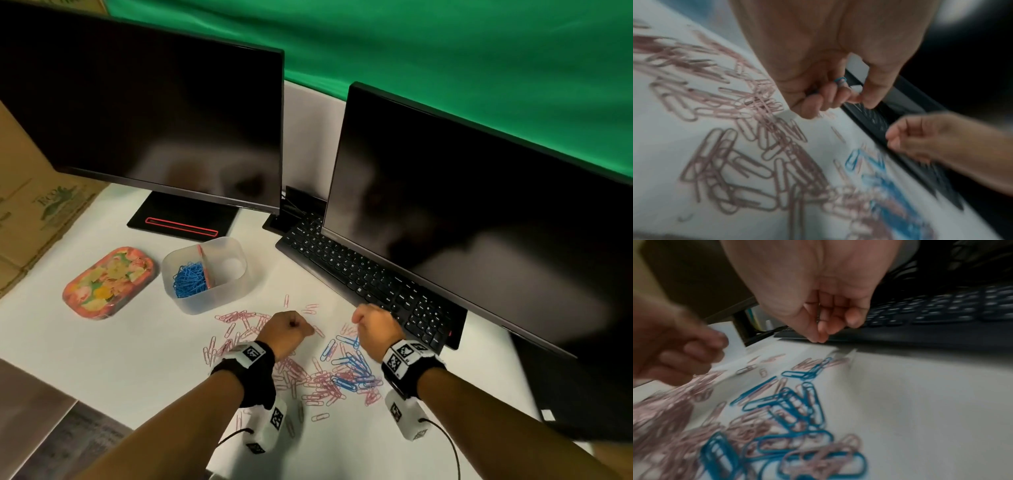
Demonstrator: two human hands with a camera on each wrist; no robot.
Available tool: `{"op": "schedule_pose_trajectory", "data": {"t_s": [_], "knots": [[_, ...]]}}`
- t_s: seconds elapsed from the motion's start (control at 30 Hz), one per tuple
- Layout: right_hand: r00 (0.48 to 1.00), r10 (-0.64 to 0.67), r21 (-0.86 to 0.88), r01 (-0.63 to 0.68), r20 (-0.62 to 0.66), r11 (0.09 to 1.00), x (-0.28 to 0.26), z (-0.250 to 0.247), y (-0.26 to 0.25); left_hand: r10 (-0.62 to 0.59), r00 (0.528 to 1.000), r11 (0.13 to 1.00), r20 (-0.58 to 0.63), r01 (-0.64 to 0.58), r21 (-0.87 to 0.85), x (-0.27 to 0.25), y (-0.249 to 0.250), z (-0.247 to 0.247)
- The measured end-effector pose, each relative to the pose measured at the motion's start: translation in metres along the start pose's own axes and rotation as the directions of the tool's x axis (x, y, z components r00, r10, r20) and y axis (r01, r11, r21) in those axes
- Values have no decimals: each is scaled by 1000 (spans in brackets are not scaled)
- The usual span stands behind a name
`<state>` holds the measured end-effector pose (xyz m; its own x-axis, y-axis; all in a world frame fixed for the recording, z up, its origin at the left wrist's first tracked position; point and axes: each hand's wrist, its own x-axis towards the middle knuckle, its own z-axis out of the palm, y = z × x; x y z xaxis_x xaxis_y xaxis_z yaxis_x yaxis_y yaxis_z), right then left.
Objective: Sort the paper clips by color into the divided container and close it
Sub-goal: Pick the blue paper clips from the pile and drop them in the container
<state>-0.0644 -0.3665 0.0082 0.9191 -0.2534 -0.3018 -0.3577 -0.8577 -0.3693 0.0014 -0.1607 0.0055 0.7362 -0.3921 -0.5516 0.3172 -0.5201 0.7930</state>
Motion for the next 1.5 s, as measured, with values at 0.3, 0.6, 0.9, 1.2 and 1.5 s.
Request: {"op": "schedule_pose_trajectory", "data": {"t_s": [0.3,0.6,0.9,1.2,1.5], "knots": [[996,-7,-75,13,89,997,-6,6,11,173,982,665,74,-172,727,4,0,49],[988,-74,-120,91,139,989,-3,23,-4,107,994,721,33,-100,686,12,-1,35],[979,-20,-80,37,202,996,2,24,-11,92,996,917,-24,-75,391,12,-5,18],[948,230,822,-306,219,479,-12,1,17,-120,986,976,118,139,-168,12,3,4],[864,395,822,-455,313,342,-16,5,17,-222,938,887,267,308,-345,7,17,21]]}}
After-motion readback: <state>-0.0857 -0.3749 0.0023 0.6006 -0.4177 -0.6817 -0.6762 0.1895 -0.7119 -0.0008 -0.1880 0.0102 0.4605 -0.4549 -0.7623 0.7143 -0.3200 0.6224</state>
